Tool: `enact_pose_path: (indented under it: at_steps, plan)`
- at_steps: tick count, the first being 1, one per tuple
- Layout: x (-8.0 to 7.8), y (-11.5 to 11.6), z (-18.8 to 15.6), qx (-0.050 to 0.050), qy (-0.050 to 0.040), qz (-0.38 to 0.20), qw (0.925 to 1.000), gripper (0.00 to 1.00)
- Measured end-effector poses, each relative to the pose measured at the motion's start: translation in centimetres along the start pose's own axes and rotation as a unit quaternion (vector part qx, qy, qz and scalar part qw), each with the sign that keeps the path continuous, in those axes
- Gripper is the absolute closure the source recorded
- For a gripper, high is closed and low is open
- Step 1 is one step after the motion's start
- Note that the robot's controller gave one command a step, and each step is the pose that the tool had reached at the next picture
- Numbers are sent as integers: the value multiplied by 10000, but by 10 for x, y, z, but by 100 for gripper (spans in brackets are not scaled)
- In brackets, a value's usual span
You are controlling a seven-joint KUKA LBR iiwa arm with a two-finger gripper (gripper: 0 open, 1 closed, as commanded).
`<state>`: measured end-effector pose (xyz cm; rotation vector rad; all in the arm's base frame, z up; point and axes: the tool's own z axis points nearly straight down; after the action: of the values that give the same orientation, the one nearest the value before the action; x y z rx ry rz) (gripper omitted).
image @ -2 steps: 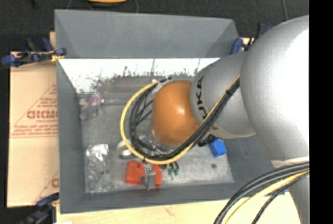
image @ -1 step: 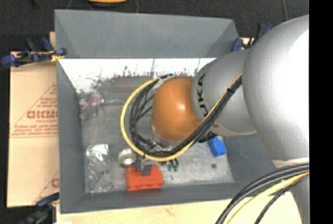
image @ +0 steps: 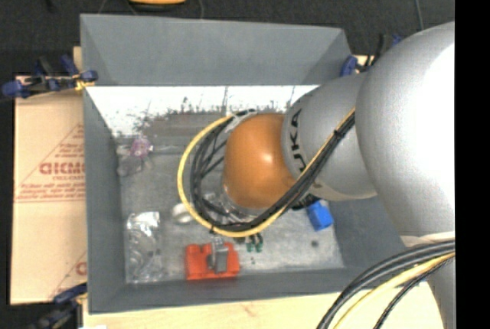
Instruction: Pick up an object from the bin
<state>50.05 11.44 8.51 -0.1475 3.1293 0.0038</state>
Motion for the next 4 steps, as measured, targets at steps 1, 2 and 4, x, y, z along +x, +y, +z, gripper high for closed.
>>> enact_pose_path:
  at_steps: [1,2,4]
  plan:
    - [0,0,0,-1,1,12,10000,100]
    - [14,-56,10,-7,-90,940,9955,100]
    - [18,-9,12,11,-31,-1247,9922,0]
